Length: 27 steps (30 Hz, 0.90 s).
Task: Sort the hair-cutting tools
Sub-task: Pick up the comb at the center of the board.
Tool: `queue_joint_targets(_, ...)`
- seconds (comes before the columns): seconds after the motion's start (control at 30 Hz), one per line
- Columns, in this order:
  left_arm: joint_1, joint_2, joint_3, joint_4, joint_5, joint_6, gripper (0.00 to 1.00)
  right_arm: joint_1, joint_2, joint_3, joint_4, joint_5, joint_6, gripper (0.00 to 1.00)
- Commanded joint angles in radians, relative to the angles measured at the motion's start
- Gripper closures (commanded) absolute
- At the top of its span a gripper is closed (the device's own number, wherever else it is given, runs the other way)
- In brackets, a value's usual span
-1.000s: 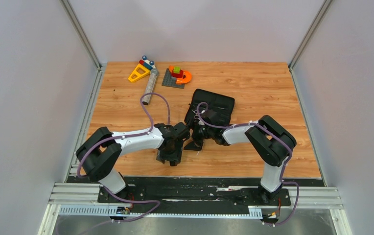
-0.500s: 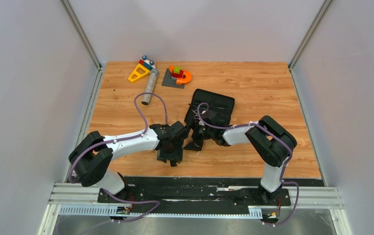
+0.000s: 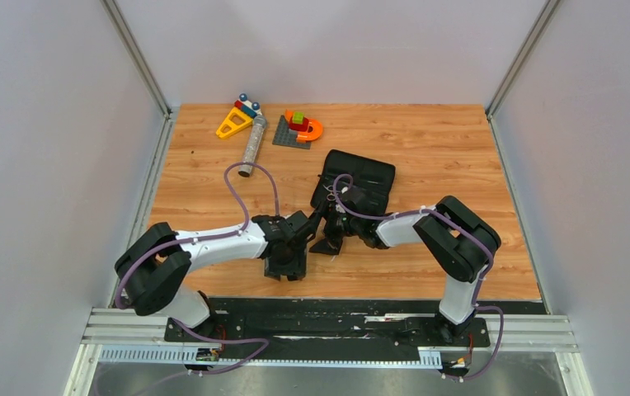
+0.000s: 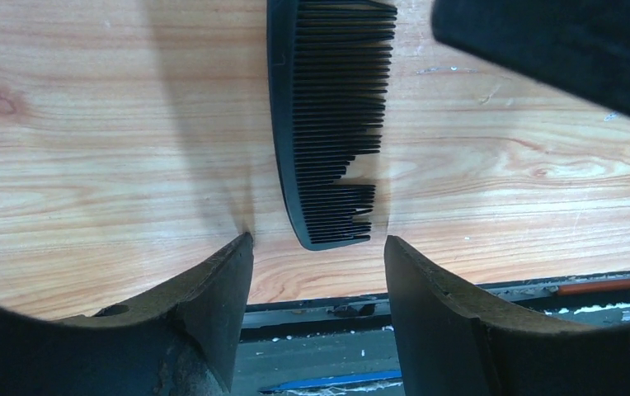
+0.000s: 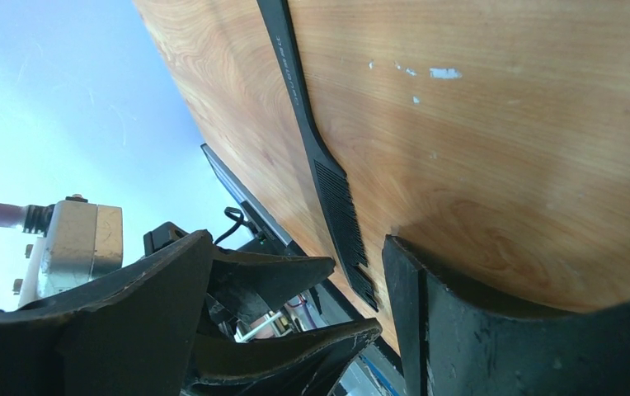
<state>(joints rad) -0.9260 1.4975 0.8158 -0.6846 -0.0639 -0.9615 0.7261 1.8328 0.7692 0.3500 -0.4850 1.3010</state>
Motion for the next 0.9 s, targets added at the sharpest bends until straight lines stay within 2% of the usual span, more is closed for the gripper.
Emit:
queue_joint_targets(0.0,-0.021,0.032,0.003,0.043,-0.002,-0.030,0.34,0.005,0.017,-0.040,-0.076,0.074,-0.019,0.22)
queue_joint_targets(0.3,-0.033,0.067,0.001,0.043,-0.008,-0.043,0.50,0.005,0.019,-0.052,-0.065,0.072,-0.002,0.22)
queue_joint_targets(0.4,-0.038,0.073,0.005,0.032,-0.016,-0.052,0.51,0.005,0.022,-0.056,-0.058,0.072,0.007,0.22)
queue_joint_targets(0.63,-0.075,0.122,0.020,0.013,-0.072,-0.087,0.45,0.004,0.035,-0.071,-0.015,0.070,0.034,0.22)
queue_joint_targets(0.87,-0.104,0.156,-0.005,0.032,-0.095,-0.129,0.47,0.005,0.046,-0.104,0.044,0.068,0.066,0.22)
